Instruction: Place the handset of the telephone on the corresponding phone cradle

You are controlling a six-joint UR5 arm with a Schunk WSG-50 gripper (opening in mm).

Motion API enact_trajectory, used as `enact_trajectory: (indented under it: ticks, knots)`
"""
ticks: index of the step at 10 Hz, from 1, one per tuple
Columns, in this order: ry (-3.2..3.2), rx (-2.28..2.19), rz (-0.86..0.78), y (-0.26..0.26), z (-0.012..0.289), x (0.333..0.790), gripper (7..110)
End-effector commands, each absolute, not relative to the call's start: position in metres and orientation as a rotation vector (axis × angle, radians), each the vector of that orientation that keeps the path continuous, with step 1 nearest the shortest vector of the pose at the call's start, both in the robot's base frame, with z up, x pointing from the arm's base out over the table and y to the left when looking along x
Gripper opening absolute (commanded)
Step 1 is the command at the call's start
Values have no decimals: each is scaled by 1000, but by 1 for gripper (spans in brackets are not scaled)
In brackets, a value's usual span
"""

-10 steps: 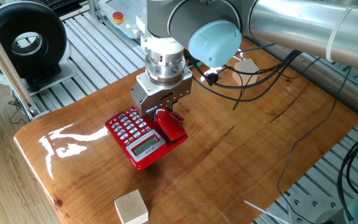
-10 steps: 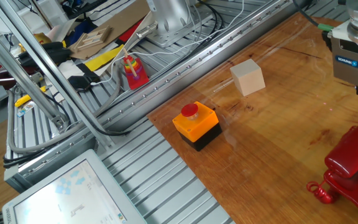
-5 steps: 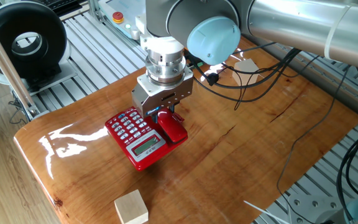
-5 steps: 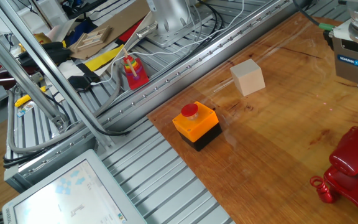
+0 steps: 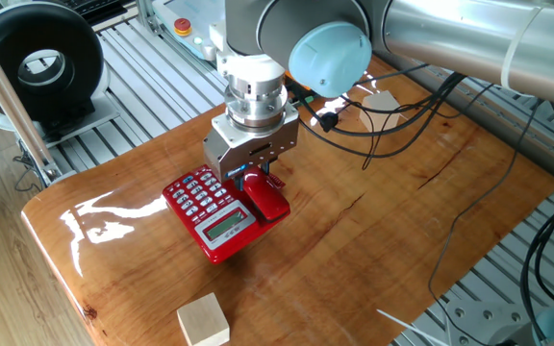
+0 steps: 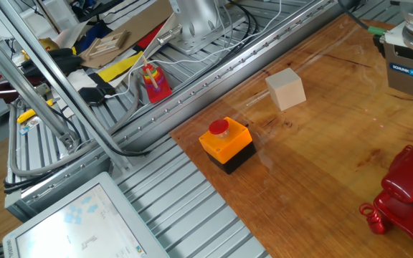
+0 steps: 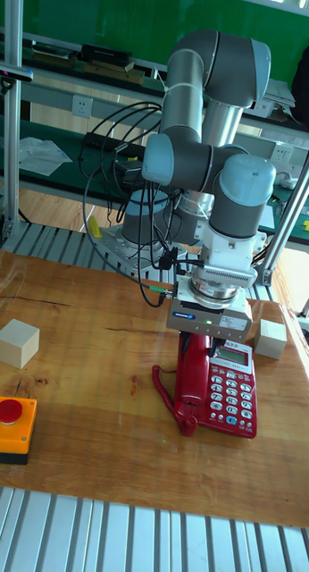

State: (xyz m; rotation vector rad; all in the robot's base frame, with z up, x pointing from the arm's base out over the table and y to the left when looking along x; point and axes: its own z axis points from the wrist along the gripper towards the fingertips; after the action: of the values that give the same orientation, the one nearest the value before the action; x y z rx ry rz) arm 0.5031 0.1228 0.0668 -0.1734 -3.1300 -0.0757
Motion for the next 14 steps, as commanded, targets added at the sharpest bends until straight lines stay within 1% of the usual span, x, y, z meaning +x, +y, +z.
enact_trajectory:
  ticks: [1,12,14]
  knots:
    - [-3129,-184,-97,125,69,504,7]
    - [-3122,-154,-89,123,69,503,7]
    - [-3128,-37,-172,134,70,505,7]
